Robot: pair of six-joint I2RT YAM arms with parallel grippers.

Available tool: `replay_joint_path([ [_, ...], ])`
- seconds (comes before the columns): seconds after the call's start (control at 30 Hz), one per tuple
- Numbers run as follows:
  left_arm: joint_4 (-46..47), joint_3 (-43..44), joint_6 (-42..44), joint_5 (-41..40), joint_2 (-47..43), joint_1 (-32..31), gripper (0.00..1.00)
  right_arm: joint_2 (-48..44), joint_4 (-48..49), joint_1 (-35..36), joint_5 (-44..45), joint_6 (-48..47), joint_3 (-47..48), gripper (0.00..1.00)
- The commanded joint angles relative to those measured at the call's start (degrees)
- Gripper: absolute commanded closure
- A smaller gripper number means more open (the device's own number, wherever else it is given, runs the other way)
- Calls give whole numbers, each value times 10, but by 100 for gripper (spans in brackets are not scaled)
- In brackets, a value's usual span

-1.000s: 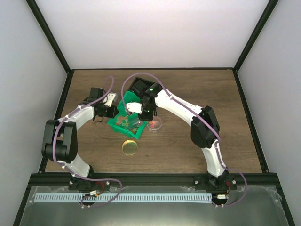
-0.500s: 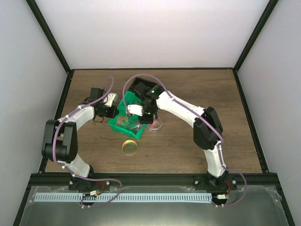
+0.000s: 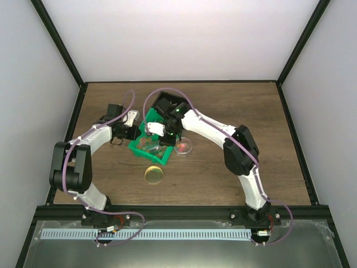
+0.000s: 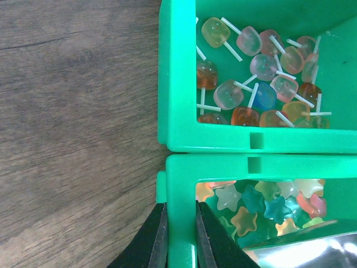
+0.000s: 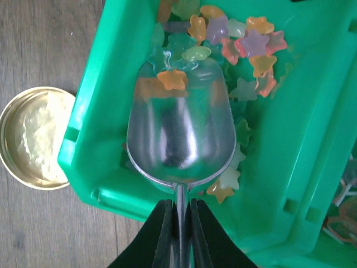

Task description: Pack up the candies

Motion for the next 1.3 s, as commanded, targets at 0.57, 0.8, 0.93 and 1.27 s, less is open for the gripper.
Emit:
replay_joint_path([
  [0.57,-10,-12,-2,11,0,-4,96,-58,393,1,-124,153,-264,99],
  [0.8,-11,-11,4,0,3,-3,96,-99,480,-19,-150,188,-321,99],
  [0.93,-10,-10,5,-2,7,-3,96,-124,510,-36,-170,188,-360,99],
  [1.27,-15,-2,7,-4,16,-3,96,-161,598,-64,-213,209,-429,99],
])
